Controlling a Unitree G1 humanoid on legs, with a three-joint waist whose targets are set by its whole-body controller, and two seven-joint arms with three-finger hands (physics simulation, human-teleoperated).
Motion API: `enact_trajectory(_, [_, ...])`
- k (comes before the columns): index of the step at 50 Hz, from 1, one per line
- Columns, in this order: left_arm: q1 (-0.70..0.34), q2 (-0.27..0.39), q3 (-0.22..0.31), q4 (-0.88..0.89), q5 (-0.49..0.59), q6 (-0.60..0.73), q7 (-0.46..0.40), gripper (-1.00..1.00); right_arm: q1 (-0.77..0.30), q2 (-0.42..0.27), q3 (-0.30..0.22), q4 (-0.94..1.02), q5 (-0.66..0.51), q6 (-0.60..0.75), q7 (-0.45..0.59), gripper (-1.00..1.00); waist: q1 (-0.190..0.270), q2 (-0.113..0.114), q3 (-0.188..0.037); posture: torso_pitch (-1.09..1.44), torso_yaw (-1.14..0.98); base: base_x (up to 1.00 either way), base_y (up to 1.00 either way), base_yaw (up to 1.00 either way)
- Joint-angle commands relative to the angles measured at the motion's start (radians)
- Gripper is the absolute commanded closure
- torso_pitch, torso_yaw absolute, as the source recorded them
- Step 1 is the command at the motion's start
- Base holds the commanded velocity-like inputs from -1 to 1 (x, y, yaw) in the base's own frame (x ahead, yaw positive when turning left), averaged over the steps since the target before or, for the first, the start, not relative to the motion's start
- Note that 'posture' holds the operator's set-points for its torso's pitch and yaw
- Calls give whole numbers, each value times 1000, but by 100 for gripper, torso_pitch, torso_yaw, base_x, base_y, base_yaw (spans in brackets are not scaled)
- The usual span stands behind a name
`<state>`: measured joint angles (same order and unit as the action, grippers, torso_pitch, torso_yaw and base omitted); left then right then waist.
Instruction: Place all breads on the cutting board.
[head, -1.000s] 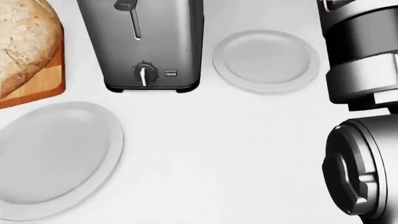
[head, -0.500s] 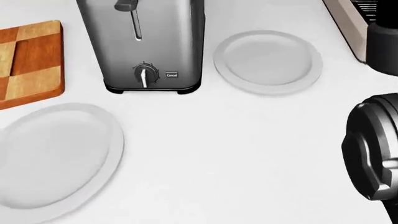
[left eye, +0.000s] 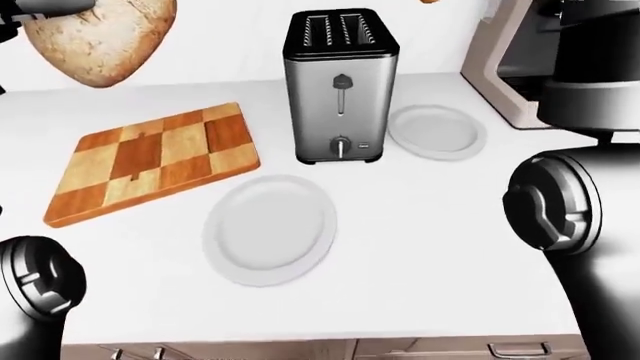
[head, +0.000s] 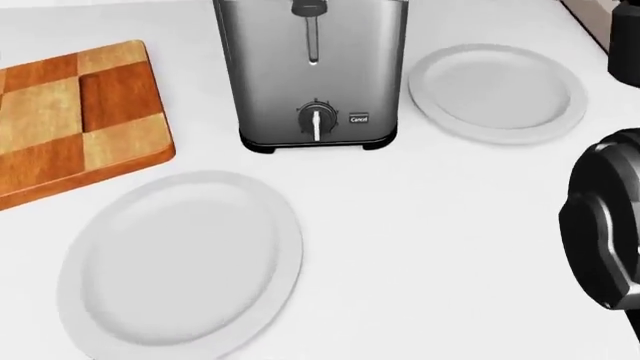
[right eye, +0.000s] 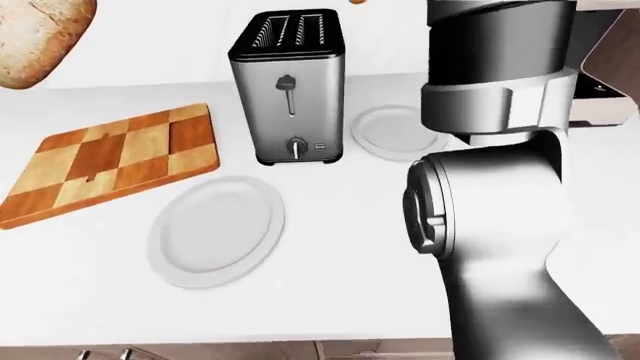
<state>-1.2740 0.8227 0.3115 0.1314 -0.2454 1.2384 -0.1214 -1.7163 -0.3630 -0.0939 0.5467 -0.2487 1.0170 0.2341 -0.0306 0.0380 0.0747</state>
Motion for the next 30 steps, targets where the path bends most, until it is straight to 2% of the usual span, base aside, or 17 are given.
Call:
enact_trajectory(1, [-25,16,13,-9,-3,-28,19,100,-44,3,11,-10,3,-33,-4,100,1,20,-50,0,0,0,22,0])
enact_trajectory(4, [-30,22,11,-4,-14,-29,26,100,-59,4,12,4,5,-37,-4,100,3,-26,-26,0,0,0,67,0])
enact_trajectory(6, [-36,26,7,-3,-20,-25,32,100,-62,6,13,4,7,-38,-3,100,14,-46,-40,0,0,0,53,0])
enact_trajectory(9, [-27,27,9,-2,-28,-32,38,100,-57,9,13,-2,8,-35,-1,100,20,56,-40,0,0,0,0,0])
enact_trajectory(10, [-26,28,9,-4,-31,-31,41,100,-54,11,11,-2,9,-35,-4,100,11,70,-46,0,0,0,66,0])
enact_trajectory(13, [-16,28,11,-2,-38,-39,46,100,-46,14,13,-4,12,-42,-6,100,7,-18,-12,0,0,0,76,0])
enact_trajectory(14, [-12,26,13,-3,-41,-39,49,100,-44,15,12,-3,12,-44,-7,100,9,-20,-28,0,0,0,12,0])
enact_trajectory(18, [-5,30,12,-12,-52,-35,53,100,-40,15,12,-6,14,-45,-8,100,21,-3,-16,0,0,0,0,0])
enact_trajectory(19, [-3,29,13,-13,-55,-36,55,100,-39,16,12,-8,15,-42,-7,100,15,6,-37,0,0,0,35,0])
enact_trajectory(21, [-6,31,12,-15,-60,-30,59,100,-39,15,11,-9,16,-41,-10,100,7,-102,-36,0,0,0,88,0])
enact_trajectory(22, [-6,31,11,-15,-61,-30,61,100,-39,16,12,-9,16,-41,-10,100,20,-69,-19,0,0,0,76,0])
enact_trajectory(23, [-7,32,10,-15,-63,-30,63,100,-40,15,13,-9,16,-42,-9,100,22,-78,-15,0,0,0,0,0])
enact_trajectory(26, [-6,34,11,-16,-68,-28,68,100,-38,18,10,-10,19,-40,-12,100,12,39,-40,0,0,0,18,0])
enact_trajectory(27, [-6,35,11,-16,-69,-28,69,100,-37,19,11,-10,20,-40,-12,100,13,32,-24,0,0,0,100,0])
enact_trajectory(28, [-5,36,11,-15,-71,-30,70,100,-36,19,12,-10,20,-42,-12,100,16,-9,-13,0,0,0,100,0])
enact_trajectory(29, [-4,37,11,-13,-72,-33,70,100,-36,21,13,-10,21,-42,-11,100,28,-29,-26,0,0,0,55,0])
enact_trajectory(30, [-2,38,11,-11,-73,-35,71,100,-36,20,14,-10,21,-43,-11,100,22,-13,-58,0,0,0,30,0])
